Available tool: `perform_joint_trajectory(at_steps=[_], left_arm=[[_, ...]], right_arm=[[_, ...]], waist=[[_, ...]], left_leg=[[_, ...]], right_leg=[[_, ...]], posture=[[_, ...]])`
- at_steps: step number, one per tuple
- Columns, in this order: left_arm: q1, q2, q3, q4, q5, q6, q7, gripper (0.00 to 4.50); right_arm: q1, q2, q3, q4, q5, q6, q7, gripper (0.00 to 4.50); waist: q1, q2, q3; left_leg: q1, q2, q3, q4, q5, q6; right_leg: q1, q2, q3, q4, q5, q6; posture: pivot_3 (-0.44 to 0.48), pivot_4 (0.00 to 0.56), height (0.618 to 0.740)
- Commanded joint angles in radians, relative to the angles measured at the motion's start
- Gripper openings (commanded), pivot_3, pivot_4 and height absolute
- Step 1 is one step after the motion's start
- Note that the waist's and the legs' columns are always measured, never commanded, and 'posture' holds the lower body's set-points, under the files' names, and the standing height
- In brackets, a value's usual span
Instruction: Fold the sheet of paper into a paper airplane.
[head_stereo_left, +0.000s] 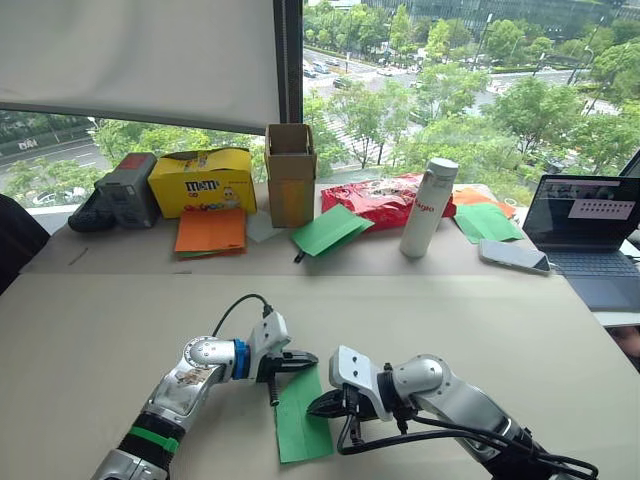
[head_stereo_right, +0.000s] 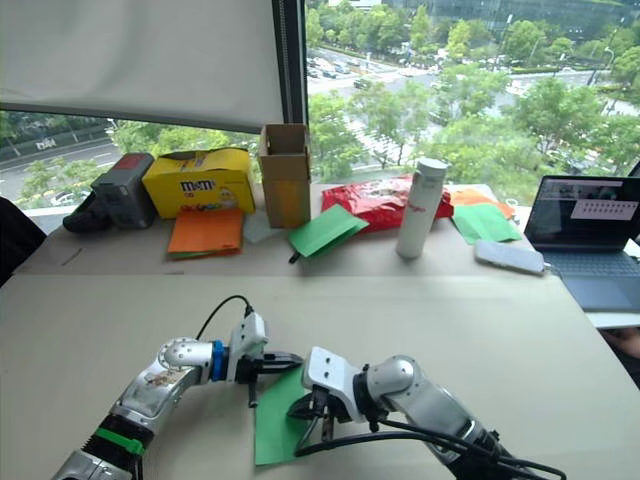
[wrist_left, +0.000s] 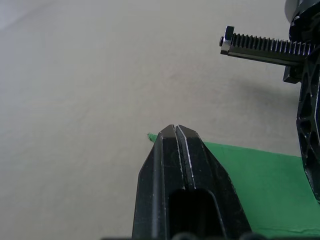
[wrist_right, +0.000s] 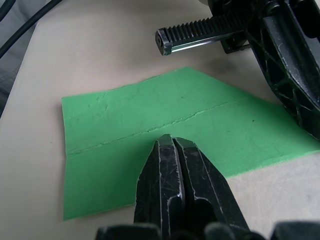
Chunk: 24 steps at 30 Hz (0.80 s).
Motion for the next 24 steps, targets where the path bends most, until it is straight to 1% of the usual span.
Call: perform_joint_trajectory(at_steps=[1,4,9,16,19,21,24], left_arm=[[0.072,0.045,-0.025,-0.02,0.016,0.037,-0.028,0.0],[0.114,0.065,-0.01,-0.067,-0.02,0.05,-0.049,0.0],[0.182,0.103,0.014,-0.106,-0.037,0.047,-0.053,0.0],[0.283,0.128,0.065,-0.155,-0.074,0.035,-0.047,0.0],[0.329,0.151,0.073,-0.175,-0.082,0.026,-0.062,0.0],[0.36,0.176,0.088,-0.184,-0.086,0.017,-0.075,0.0],[0.373,0.192,0.118,-0.154,-0.085,-0.007,-0.065,0.0]], right_arm=[[0.005,-0.027,0.013,0.049,-0.048,0.01,-0.008,0.02],[-0.003,-0.026,0.026,0.064,-0.056,-0.001,-0.001,0.02],[-0.026,-0.033,0.045,0.093,-0.071,-0.032,0.018,0.02],[-0.037,-0.026,0.055,0.118,-0.086,-0.059,0.039,0.02],[-0.042,-0.025,0.06,0.126,-0.09,-0.066,0.044,0.02],[-0.045,-0.025,0.063,0.13,-0.09,-0.069,0.048,0.02],[-0.047,-0.027,0.064,0.136,-0.091,-0.075,0.053,0.02]], waist=[[-0.001,0.0,-0.001],[-0.003,0.0,-0.001],[-0.006,0.002,-0.002],[-0.007,0.003,-0.003],[-0.008,0.003,-0.004],[-0.009,0.005,-0.005],[-0.009,0.01,-0.008]], left_leg=[[0.0,0.0,0.0,0.0,0.0,0.0],[0.0,0.0,0.0,0.0,0.0,0.0],[0.001,0.0,0.0,-0.001,0.0,0.0],[0.001,0.0,0.0,-0.001,0.0,0.0],[0.001,0.0,0.0,-0.001,0.0,0.0],[0.002,0.001,0.0,-0.002,0.0,0.0],[0.002,0.0,0.0,-0.003,0.0,0.0]], right_leg=[[0.0,0.0,0.0,0.0,0.0,0.0],[0.0,-0.001,0.0,0.0,0.0,0.0],[0.0,-0.001,0.0,0.0,-0.001,-0.001],[0.0,-0.002,0.0,0.0,-0.001,-0.002],[0.0,-0.003,0.0,0.0,-0.001,-0.002],[0.0,-0.003,0.0,0.0,-0.002,-0.003],[0.0,-0.004,0.0,0.0,-0.002,-0.004]], posture=[[0.0,0.15,0.74],[0.0,0.15,0.74],[0.0,0.15,0.74],[0.0,0.15,0.74],[0.0,0.15,0.74],[0.0,0.15,0.74],[0.0,0.15,0.74]])
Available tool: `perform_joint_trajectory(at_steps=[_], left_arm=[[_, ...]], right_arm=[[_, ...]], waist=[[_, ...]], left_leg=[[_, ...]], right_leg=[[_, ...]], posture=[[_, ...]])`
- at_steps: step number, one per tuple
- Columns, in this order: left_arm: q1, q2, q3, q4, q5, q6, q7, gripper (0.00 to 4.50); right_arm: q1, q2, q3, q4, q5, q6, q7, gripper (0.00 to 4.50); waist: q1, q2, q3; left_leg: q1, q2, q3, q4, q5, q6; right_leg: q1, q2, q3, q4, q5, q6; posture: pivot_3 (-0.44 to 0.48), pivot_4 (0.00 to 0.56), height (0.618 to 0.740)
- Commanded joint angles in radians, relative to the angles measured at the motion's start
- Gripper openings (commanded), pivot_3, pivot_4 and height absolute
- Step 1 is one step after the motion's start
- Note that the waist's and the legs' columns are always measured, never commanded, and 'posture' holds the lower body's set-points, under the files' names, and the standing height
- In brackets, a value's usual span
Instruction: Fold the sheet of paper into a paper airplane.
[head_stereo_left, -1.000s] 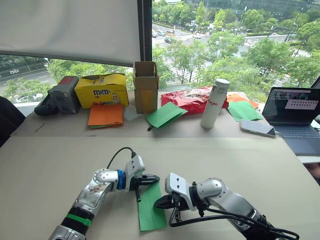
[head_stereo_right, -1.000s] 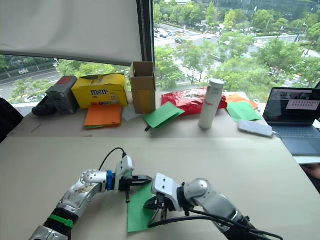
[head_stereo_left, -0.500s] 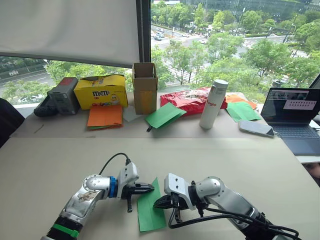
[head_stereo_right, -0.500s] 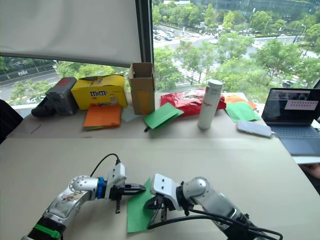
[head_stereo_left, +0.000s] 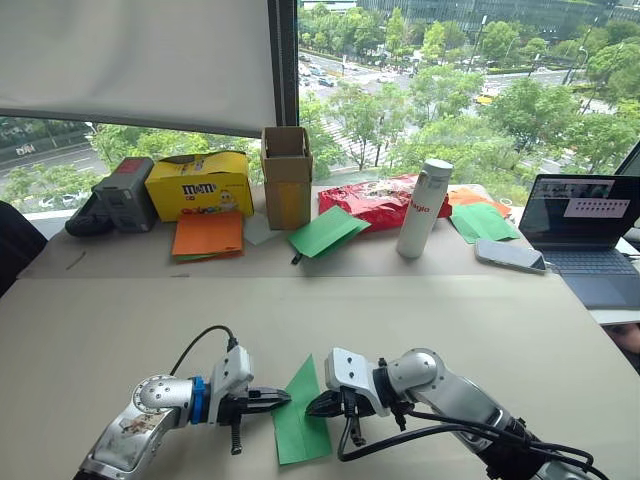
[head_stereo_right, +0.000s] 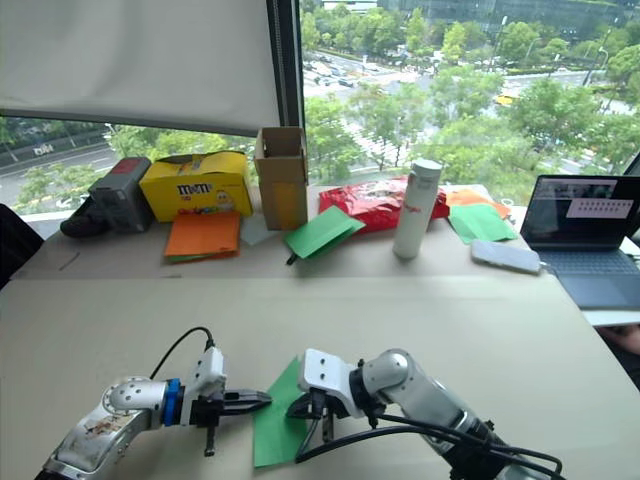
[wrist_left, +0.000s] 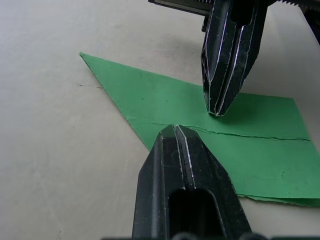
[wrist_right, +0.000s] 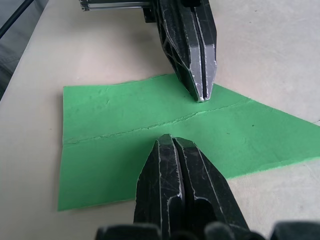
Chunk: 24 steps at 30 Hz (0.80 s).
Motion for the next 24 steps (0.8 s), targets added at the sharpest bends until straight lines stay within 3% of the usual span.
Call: perform_joint_trajectory(at_steps=[1,5,11,13,15,19,24], left_arm=[[0.043,0.033,0.0,0.067,0.034,-0.004,-0.007,0.0],[0.058,0.06,0.045,0.042,-0.02,0.013,-0.037,0.0],[0.112,0.141,0.163,-0.072,-0.229,0.157,-0.137,0.0],[0.081,0.155,0.188,-0.078,-0.244,0.175,-0.13,0.0],[0.017,0.147,0.194,-0.068,-0.224,0.162,-0.102,0.0],[-0.143,0.101,0.149,-0.001,-0.072,-0.017,-0.043,0.0],[-0.309,0.078,0.05,0.114,0.085,-0.281,-0.105,0.0]], right_arm=[[0.007,-0.022,0.023,0.069,-0.06,0.007,0.0,0.02],[-0.005,-0.022,0.031,0.09,-0.07,-0.011,0.009,0.02],[-0.024,-0.036,0.029,0.117,-0.081,-0.046,0.016,0.02],[-0.029,-0.051,0.01,0.103,-0.079,-0.058,0.02,0.02],[-0.028,-0.076,-0.027,0.061,-0.048,-0.046,0.033,0.02],[-0.021,-0.112,-0.149,-0.072,0.082,0.056,0.053,0.02],[-0.011,-0.157,-0.259,-0.19,0.167,0.177,0.041,0.02]], waist=[[0.0,0.002,-0.002],[-0.001,0.003,-0.002],[-0.005,0.003,-0.002],[0.0,0.003,-0.001],[0.011,0.003,0.0],[0.021,0.003,0.0],[0.012,0.0,0.002]], left_leg=[[0.0,0.0,0.0,0.0,0.0,0.0],[0.0,0.0,0.0,0.0,0.0,0.0],[0.0,0.001,0.0,-0.001,0.0,0.0],[0.0,0.0,0.0,-0.001,-0.004,-0.007],[0.0,0.0,0.0,-0.001,-0.004,-0.009],[-0.003,-0.002,0.0,-0.001,-0.004,-0.009],[-0.007,-0.001,0.002,0.0,0.0,0.001]], right_leg=[[0.0,0.0,0.0,0.0,0.0,0.0],[0.0,0.0,0.0,0.0,0.0,-0.001],[-0.001,0.0,0.0,0.0,-0.001,-0.001],[-0.001,-0.001,-0.001,0.0,-0.001,-0.001],[-0.001,-0.001,-0.001,-0.001,-0.001,-0.001],[-0.001,-0.002,-0.001,-0.003,0.0,0.0],[-0.002,0.001,-0.002,-0.006,0.002,0.0]], posture=[[0.0,0.15,0.74],[0.0,0.15,0.74],[0.0,0.15,0.74],[0.0,0.15,0.74],[0.0,0.15,0.74],[0.0,0.15,0.74],[0.0,0.15,0.74]])
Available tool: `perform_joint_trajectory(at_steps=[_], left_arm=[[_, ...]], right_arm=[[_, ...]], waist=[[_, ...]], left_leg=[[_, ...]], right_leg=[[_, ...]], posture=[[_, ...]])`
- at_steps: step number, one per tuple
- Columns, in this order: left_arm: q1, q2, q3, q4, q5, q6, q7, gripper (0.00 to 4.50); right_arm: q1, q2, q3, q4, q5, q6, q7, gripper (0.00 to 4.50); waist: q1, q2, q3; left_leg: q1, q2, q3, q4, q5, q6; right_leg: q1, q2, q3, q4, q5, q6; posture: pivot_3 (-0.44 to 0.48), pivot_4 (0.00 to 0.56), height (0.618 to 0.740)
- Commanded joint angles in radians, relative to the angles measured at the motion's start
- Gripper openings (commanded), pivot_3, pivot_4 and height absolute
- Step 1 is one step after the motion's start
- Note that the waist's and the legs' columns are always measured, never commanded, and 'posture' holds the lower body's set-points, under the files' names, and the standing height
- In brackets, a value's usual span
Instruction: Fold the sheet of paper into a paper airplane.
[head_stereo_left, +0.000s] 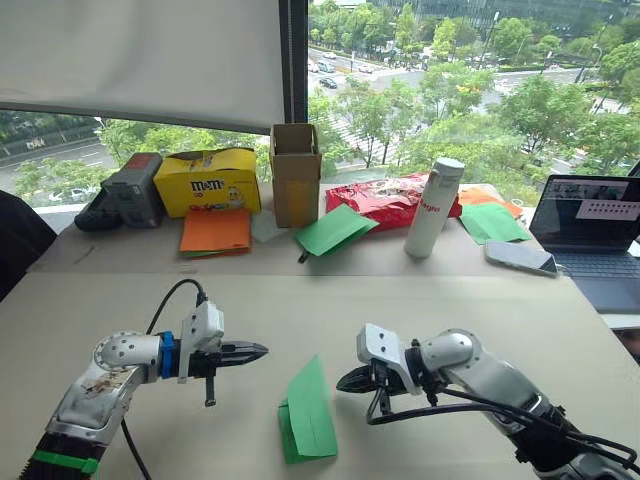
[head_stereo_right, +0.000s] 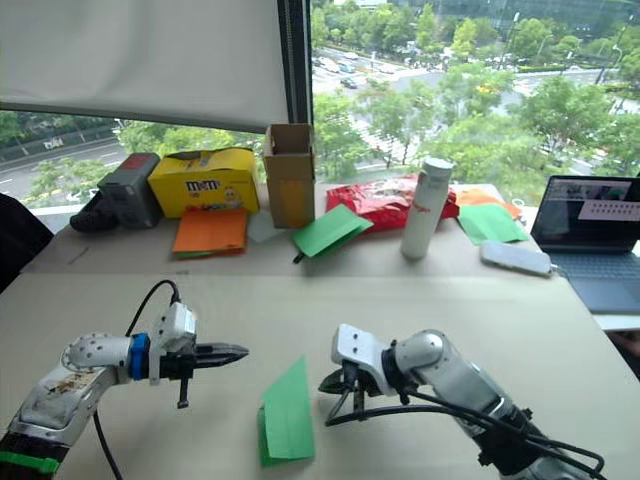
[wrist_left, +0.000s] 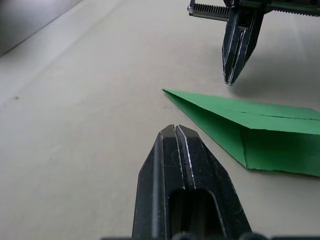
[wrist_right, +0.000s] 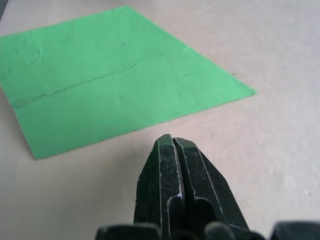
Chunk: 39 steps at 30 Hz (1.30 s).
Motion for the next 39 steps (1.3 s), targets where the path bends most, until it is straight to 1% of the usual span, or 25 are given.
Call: perform_joint_trajectory(at_steps=[1,5,8,9,13,14,16,18,21,23,26,30,32,34,38,39], left_arm=[[-0.094,-0.015,-0.063,0.084,0.108,-0.218,-0.052,0.0],[-0.197,-0.051,-0.121,0.199,0.151,-0.381,-0.11,0.0],[-0.259,-0.063,-0.184,0.301,0.192,-0.53,-0.194,0.76],[-0.277,-0.066,-0.203,0.34,0.208,-0.587,-0.215,1.14],[-0.358,-0.105,-0.258,0.477,0.256,-0.79,-0.253,2.51],[-0.377,-0.112,-0.27,0.508,0.271,-0.843,-0.254,2.79],[-0.41,-0.143,-0.283,0.546,0.266,-0.907,-0.253,3.47],[-0.441,-0.169,-0.296,0.579,0.256,-0.947,-0.257,3.47],[-0.485,-0.188,-0.333,0.645,0.289,-1.035,-0.265,3.47],[-0.507,-0.215,-0.351,0.674,0.298,-1.063,-0.253,3.47],[-0.537,-0.237,-0.377,0.716,0.322,-1.112,-0.245,2.7],[-0.555,-0.24,-0.394,0.758,0.336,-1.118,-0.24,1.31],[-0.553,-0.232,-0.389,0.756,0.341,-1.08,-0.231,0.64],[-0.543,-0.217,-0.371,0.731,0.361,-0.977,-0.196,0.03],[-0.492,-0.161,-0.335,0.622,0.472,-0.731,-0.051,0.03],[-0.471,-0.147,-0.331,0.584,0.481,-0.693,-0.039,0.03]], right_arm=[[0.007,-0.025,-0.087,-0.104,0.068,0.082,-0.013,0.02],[0.033,-0.049,-0.13,-0.143,0.081,0.132,-0.05,0.02],[0.065,-0.056,-0.161,-0.165,0.083,0.15,-0.081,0.0],[0.073,-0.057,-0.169,-0.171,0.083,0.156,-0.09,0.0],[0.103,-0.059,-0.191,-0.193,0.079,0.171,-0.126,0.0],[0.106,-0.061,-0.192,-0.197,0.076,0.173,-0.131,0.0],[0.121,-0.06,-0.2,-0.208,0.078,0.181,-0.148,0.0],[0.131,-0.057,-0.208,-0.217,0.08,0.188,-0.164,0.0],[0.141,-0.055,-0.214,-0.226,0.081,0.197,-0.183,0.0],[0.148,-0.053,-0.215,-0.235,0.083,0.2,-0.194,0.0],[0.157,-0.054,-0.216,-0.246,0.081,0.206,-0.21,0.0],[0.163,-0.057,-0.222,-0.255,0.084,0.211,-0.228,0.0],[0.164,-0.062,-0.222,-0.257,0.087,0.211,-0.234,0.0],[0.157,-0.056,-0.234,-0.257,0.093,0.209,-0.247,0.0],[0.11,-0.063,-0.267,-0.242,0.102,0.218,-0.262,0.0],[0.102,-0.07,-0.268,-0.235,0.099,0.215,-0.26,0.0]], waist=[[-0.001,0.0,0.0],[0.002,-0.001,0.001],[0.002,-0.002,0.002],[0.002,-0.002,0.002],[0.002,-0.003,0.002],[0.002,-0.004,0.003],[0.003,-0.004,0.003],[0.004,-0.005,0.003],[0.003,-0.005,0.003],[0.002,-0.005,0.003],[0.002,-0.005,0.003],[0.001,-0.005,0.004],[0.002,-0.005,0.004],[0.002,-0.006,0.004],[-0.002,-0.007,0.004],[-0.002,-0.007,0.004]], left_leg=[[-0.001,0.0,0.001,-0.001,0.0,0.0],[-0.001,0.001,0.001,-0.001,0.0,0.0],[-0.001,0.001,0.001,0.0,0.0,0.0],[-0.001,0.001,0.001,0.0,0.0,0.001],[-0.002,0.001,0.001,0.001,0.0,0.001],[-0.002,0.001,0.001,0.001,0.0,0.001],[-0.004,0.001,0.001,0.002,0.0,0.001],[-0.006,0.001,0.0,0.004,0.0,0.002],[-0.007,0.0,0.0,0.005,-0.001,0.003],[-0.007,0.0,0.0,0.005,-0.001,0.003],[-0.007,0.0,0.0,0.005,-0.001,0.003],[-0.007,0.0,0.0,0.005,-0.001,0.003],[-0.007,0.0,-0.001,0.005,-0.001,0.003],[-0.007,0.0,-0.001,0.005,0.0,0.003],[-0.008,0.0,-0.001,0.005,0.0,0.003],[-0.007,0.0,-0.001,0.006,0.0,0.003]], right_leg=[[0.001,0.001,0.0,0.0,0.0,0.0],[0.001,0.004,-0.001,0.001,0.0,0.0],[0.0,0.004,-0.001,0.001,0.0,0.0],[0.0,0.004,-0.001,0.0,0.0,0.0],[0.0,0.003,-0.001,0.0,0.0,0.0],[0.0,0.003,-0.001,0.0,0.0,0.0],[0.0,0.003,-0.001,0.001,0.0,0.0],[-0.001,0.004,-0.001,0.001,0.0,0.001],[0.0,0.004,-0.002,0.001,0.001,0.002],[0.0,0.004,-0.002,0.001,0.001,0.002],[0.0,0.004,-0.002,0.001,0.001,0.002],[0.0,0.004,-0.002,0.001,0.001,0.002],[0.0,0.004,-0.002,0.002,0.001,0.002],[0.0,0.004,-0.002,0.002,0.001,0.002],[-0.001,0.004,-0.002,0.003,0.001,0.003],[-0.001,0.004,-0.002,0.005,0.0,0.004]], posture=[[0.0,0.15,0.74],[0.0,0.15,0.74],[0.0,0.15,0.74],[0.0,0.15,0.74],[0.0,0.15,0.74],[0.0,0.15,0.74],[0.0,0.15,0.74],[0.0,0.15,0.74],[0.0,0.15,0.74],[0.0,0.15,0.74],[0.0,0.15,0.74],[0.0,0.15,0.74],[0.0,0.15,0.74],[0.0,0.15,0.74],[0.0,0.15,0.74],[0.0,0.15,0.74]])
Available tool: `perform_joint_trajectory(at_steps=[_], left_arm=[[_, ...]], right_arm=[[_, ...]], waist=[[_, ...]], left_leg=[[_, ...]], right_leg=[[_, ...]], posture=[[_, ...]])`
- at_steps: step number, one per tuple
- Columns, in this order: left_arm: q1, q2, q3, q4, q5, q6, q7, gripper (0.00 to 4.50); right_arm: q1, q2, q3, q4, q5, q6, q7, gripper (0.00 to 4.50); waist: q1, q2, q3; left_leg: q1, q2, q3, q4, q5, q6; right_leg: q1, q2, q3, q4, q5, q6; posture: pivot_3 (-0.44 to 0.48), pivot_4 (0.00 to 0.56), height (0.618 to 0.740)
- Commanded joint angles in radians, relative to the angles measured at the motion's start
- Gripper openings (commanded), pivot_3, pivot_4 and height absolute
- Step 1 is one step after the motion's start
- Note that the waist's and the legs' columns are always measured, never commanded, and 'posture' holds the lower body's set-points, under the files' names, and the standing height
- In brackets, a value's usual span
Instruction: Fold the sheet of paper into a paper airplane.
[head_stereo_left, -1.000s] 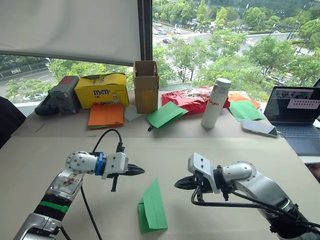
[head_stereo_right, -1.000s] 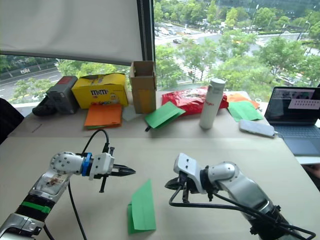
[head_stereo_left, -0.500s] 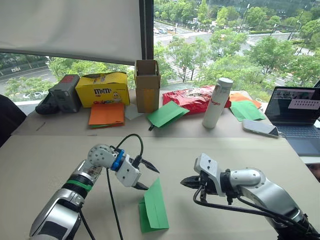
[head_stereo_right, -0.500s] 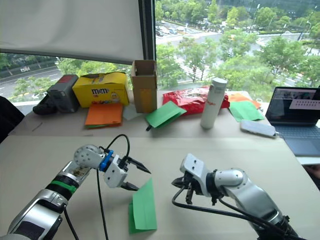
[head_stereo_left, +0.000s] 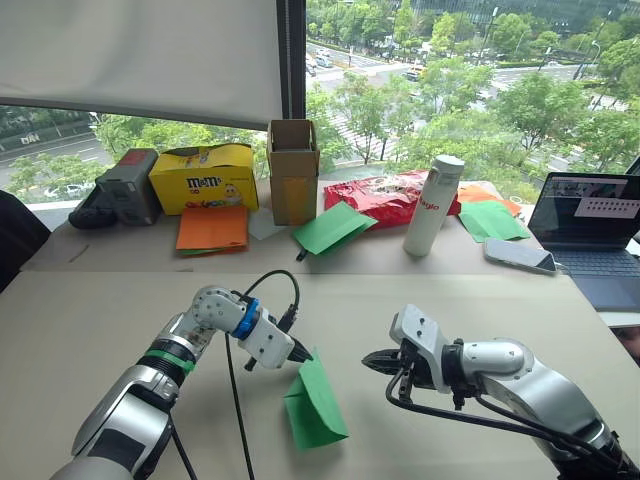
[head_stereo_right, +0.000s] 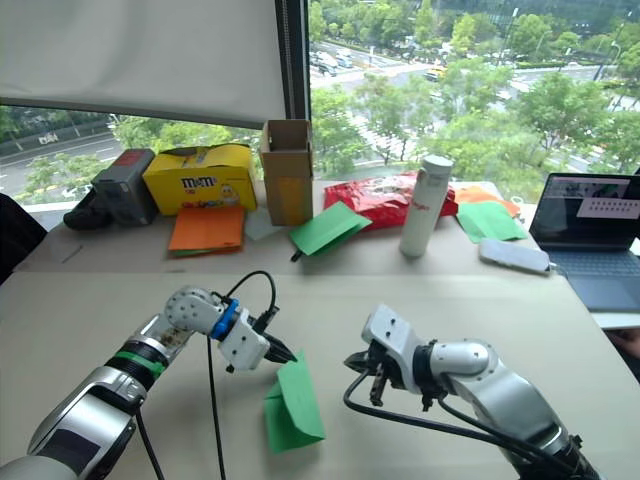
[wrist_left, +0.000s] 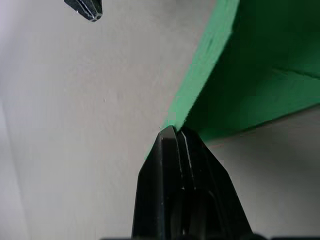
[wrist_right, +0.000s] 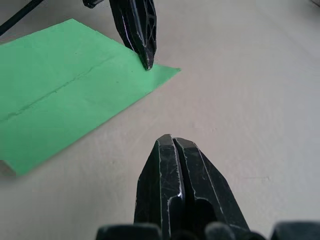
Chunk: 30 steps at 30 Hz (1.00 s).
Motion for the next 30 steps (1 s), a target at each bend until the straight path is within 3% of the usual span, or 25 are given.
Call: perform_joint_trajectory(at_steps=[1,6,11,14,17,22,23,27,30], left_arm=[[0.063,0.048,0.042,-0.144,0.061,0.202,0.094,0.03],[0.199,0.111,0.09,-0.411,0.118,0.536,0.17,0.03],[0.353,0.124,0.158,-0.759,0.096,0.957,0.214,0.03],[0.391,0.124,0.174,-0.884,0.072,1.047,0.226,0.03],[0.405,0.164,0.189,-0.872,0.086,0.982,0.247,0.03],[0.362,0.266,0.234,-0.63,0.06,0.72,0.261,0.03],[0.346,0.28,0.252,-0.561,0.02,0.655,0.229,0.57],[0.301,0.276,0.259,-0.377,-0.142,0.366,0.038,1.89],[0.241,0.212,0.246,-0.29,-0.223,0.254,-0.051,2.82]], right_arm=[[-0.043,-0.025,-0.045,-0.008,0.006,-0.004,-0.002,0.0],[-0.079,-0.051,-0.052,0.029,-0.002,-0.024,0.01,0.0],[-0.138,-0.042,-0.031,0.078,-0.009,-0.044,0.021,0.0],[-0.16,-0.027,-0.018,0.096,-0.009,-0.054,0.024,0.0],[-0.177,-0.014,-0.001,0.117,-0.014,-0.066,0.028,0.0],[-0.188,-0.001,0.013,0.138,-0.025,-0.082,0.03,0.0],[-0.187,0.001,0.013,0.139,-0.027,-0.084,0.029,0.0],[-0.175,0.007,0.008,0.13,-0.03,-0.083,0.016,0.0],[-0.159,0.013,0.001,0.113,-0.032,-0.076,0.001,0.0]], waist=[[-0.001,0.0,0.0],[-0.001,0.0,0.0],[-0.011,0.0,0.0],[-0.011,0.0,0.0],[-0.006,0.0,0.0],[-0.005,0.0,0.001],[-0.005,0.0,0.001],[-0.004,0.0,0.001],[-0.001,0.0,0.001]], left_leg=[[0.0,0.0,0.0,0.001,0.0,0.0],[0.001,0.001,-0.001,0.001,0.0,-0.001],[0.003,0.001,-0.001,0.001,0.001,-0.002],[0.003,0.001,-0.002,0.001,0.001,-0.002],[0.003,0.001,-0.002,0.0,0.002,-0.004],[0.004,0.001,-0.001,0.0,0.002,-0.004],[0.004,0.001,-0.001,0.0,0.002,-0.004],[0.004,0.001,-0.001,0.0,0.002,-0.003],[0.004,0.0,0.001,0.0,0.002,-0.003]], right_leg=[[0.0,0.0,0.0,0.002,-0.001,0.002],[0.0,0.0,0.0,0.004,-0.001,0.002],[0.0,0.0,0.001,0.007,-0.002,0.003],[0.0,0.001,0.001,0.009,-0.004,0.003],[0.0,0.001,0.001,0.009,-0.004,0.003],[-0.001,0.0,0.001,0.009,-0.004,0.002],[-0.001,0.0,0.001,0.009,-0.004,0.002],[-0.001,-0.001,0.001,0.009,-0.004,0.002],[-0.001,-0.003,0.001,0.009,-0.004,0.002]], posture=[[0.0,0.15,0.74],[0.0,0.15,0.74],[0.0,0.15,0.74],[0.0,0.15,0.74],[0.0,0.15,0.74],[0.0,0.15,0.74],[0.0,0.15,0.74],[0.0,0.15,0.74],[0.0,0.15,0.74]])
